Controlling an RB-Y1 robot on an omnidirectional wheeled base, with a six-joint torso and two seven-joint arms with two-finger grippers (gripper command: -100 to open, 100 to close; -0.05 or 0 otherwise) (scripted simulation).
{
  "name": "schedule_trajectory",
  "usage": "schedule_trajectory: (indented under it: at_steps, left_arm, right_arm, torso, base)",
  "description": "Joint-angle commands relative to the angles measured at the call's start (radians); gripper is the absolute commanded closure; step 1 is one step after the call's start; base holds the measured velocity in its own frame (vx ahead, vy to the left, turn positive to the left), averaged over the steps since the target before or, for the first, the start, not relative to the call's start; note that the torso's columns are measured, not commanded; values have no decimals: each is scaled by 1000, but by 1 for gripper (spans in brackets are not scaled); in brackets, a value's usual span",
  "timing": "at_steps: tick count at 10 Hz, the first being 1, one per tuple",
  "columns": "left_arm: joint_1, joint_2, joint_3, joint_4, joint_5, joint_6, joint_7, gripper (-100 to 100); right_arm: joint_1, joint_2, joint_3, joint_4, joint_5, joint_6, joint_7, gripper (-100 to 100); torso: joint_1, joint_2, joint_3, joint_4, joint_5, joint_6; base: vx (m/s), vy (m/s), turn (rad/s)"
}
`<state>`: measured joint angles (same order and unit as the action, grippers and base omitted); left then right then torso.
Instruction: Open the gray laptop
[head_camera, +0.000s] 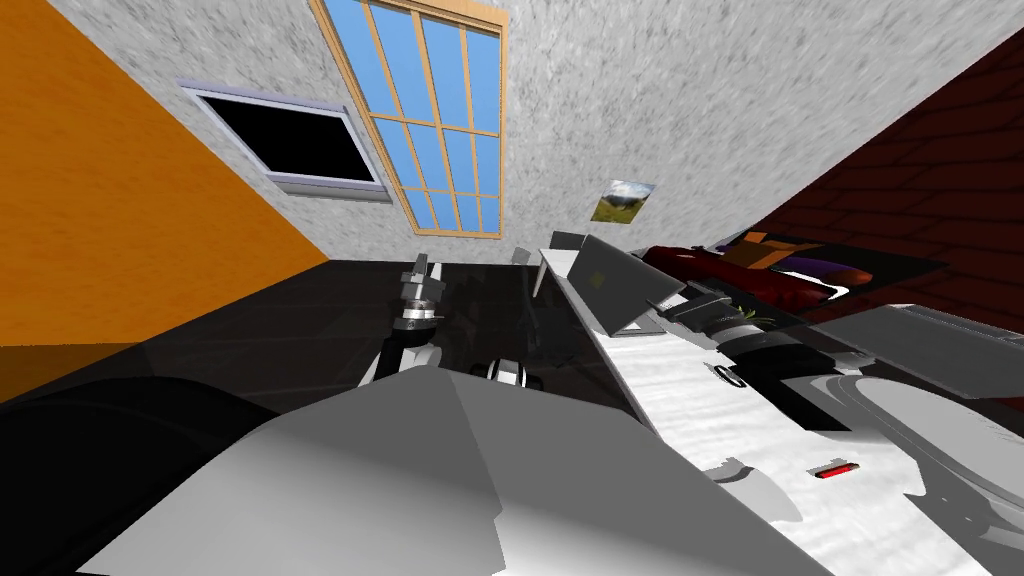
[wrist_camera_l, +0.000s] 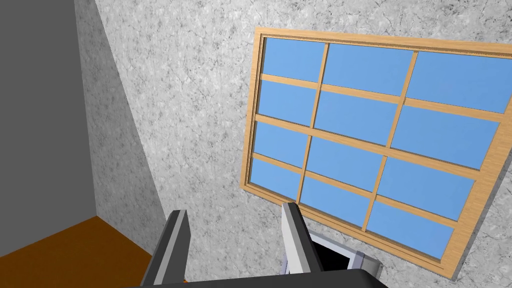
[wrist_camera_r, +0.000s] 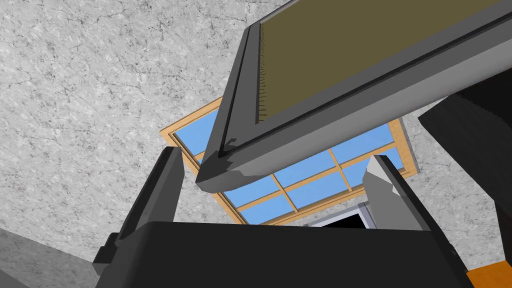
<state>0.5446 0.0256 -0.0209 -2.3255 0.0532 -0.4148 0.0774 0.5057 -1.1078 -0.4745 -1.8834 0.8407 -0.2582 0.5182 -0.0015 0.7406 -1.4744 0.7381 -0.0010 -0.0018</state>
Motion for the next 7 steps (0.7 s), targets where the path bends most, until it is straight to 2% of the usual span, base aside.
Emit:
schedule_trajectory:
  at_steps: [1, 7]
  left_arm:
    - [0, 0, 0, 0, 0, 0, 0, 0]
    - [0, 0, 0, 0, 0, 0, 0, 0]
  right_arm:
    - [3, -28, 3, 50, 1, 50, -21, -100]
    - [5, -85, 4, 181, 3, 158, -65, -100]
  torso:
    - [0, 0, 0, 0, 0, 0]
    - [2, -3, -2, 0, 1, 2]
  base:
    - [-152, -37, 341]
    - [-150, -2, 317]
